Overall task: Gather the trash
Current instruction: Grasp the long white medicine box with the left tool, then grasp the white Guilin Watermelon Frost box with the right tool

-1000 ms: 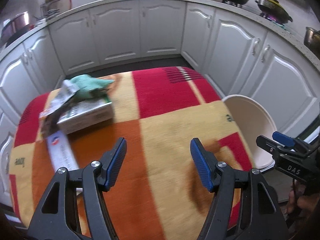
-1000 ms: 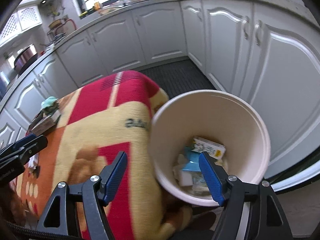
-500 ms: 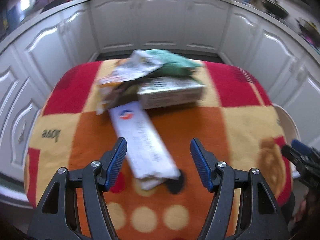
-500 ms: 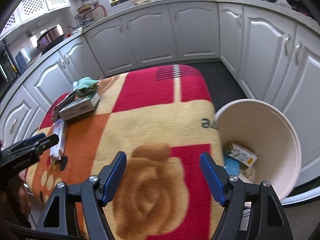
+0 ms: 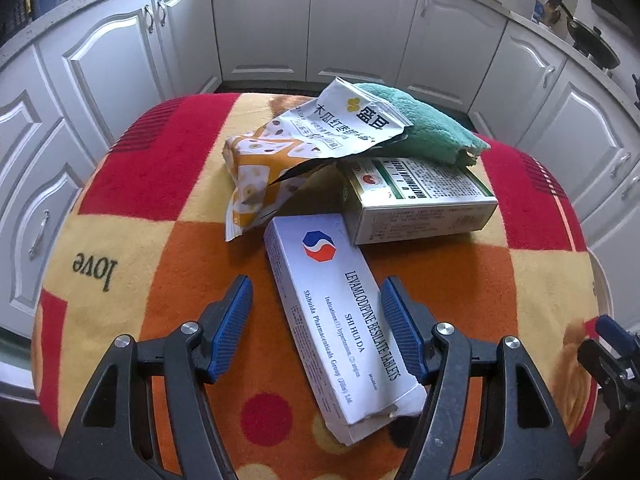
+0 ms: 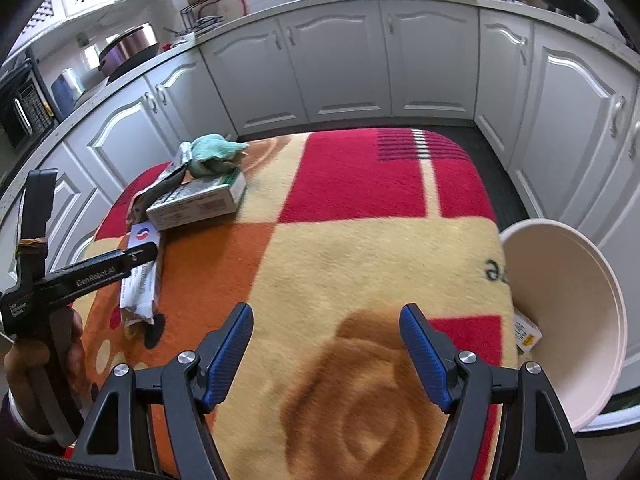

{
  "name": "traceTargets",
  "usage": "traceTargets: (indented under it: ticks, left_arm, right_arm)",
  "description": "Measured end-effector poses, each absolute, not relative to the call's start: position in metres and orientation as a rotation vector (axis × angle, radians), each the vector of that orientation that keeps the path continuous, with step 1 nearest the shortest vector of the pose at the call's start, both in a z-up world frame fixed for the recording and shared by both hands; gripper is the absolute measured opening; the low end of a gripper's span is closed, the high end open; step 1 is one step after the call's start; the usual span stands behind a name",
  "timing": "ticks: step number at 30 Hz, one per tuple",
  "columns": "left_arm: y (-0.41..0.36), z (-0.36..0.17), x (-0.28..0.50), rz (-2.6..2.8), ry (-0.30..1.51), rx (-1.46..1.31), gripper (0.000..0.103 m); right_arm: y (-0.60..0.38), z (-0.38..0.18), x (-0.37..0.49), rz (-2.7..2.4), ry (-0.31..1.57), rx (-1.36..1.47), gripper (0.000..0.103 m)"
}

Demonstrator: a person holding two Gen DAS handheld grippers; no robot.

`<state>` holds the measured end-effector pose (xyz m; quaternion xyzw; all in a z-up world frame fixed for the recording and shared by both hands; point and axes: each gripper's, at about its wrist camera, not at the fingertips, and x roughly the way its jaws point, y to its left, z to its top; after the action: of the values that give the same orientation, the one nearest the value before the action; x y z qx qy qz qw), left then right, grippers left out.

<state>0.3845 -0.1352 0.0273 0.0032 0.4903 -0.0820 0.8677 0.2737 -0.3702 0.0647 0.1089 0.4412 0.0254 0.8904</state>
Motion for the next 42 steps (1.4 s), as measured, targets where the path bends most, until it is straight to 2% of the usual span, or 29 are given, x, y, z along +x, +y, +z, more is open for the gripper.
traceTargets:
  ticks: [6,8,9,11,12,19,31,42]
  left_arm:
    - [-0.144,0.016,0.391,-0.198,1.066,0.019,0.066]
    - [-0.142,0.018,0.388,-0.211,1.053,0.027,0.062]
    - [-0.140,0.019,0.387,-0.222,1.056,0.022,0.056]
    - [-0.135,0.020,0.384,-0.248,1.072,0.011,0.023]
    - [-0.131,0.021,0.383,-0.261,1.081,0.006,0.018]
    - [-0.101,0.034,0.360,-0.276,1.064,0.032,0.018]
    - [-0.071,0.045,0.360,-0.241,1.044,0.038,0.018]
    - [-0.054,0.041,0.362,-0.210,1.064,0.012,0.018]
  right_arm:
    - [-0.359,0.063,0.287,0.072,0.926,0.233,0.073]
    - [-0.357,0.063,0.289,0.076,0.929,0.230,0.073]
    - [-0.356,0.063,0.289,0.079,0.929,0.227,0.073]
    - [-0.353,0.064,0.291,0.085,0.928,0.221,0.073]
    - [-0.351,0.063,0.292,0.089,0.929,0.220,0.073]
    - [-0.336,0.061,0.312,0.160,0.928,0.244,0.073]
    - [-0.336,0.062,0.414,0.045,0.892,0.231,0.073]
    - [-0.326,0.038,0.491,0.139,0.984,0.212,0.074]
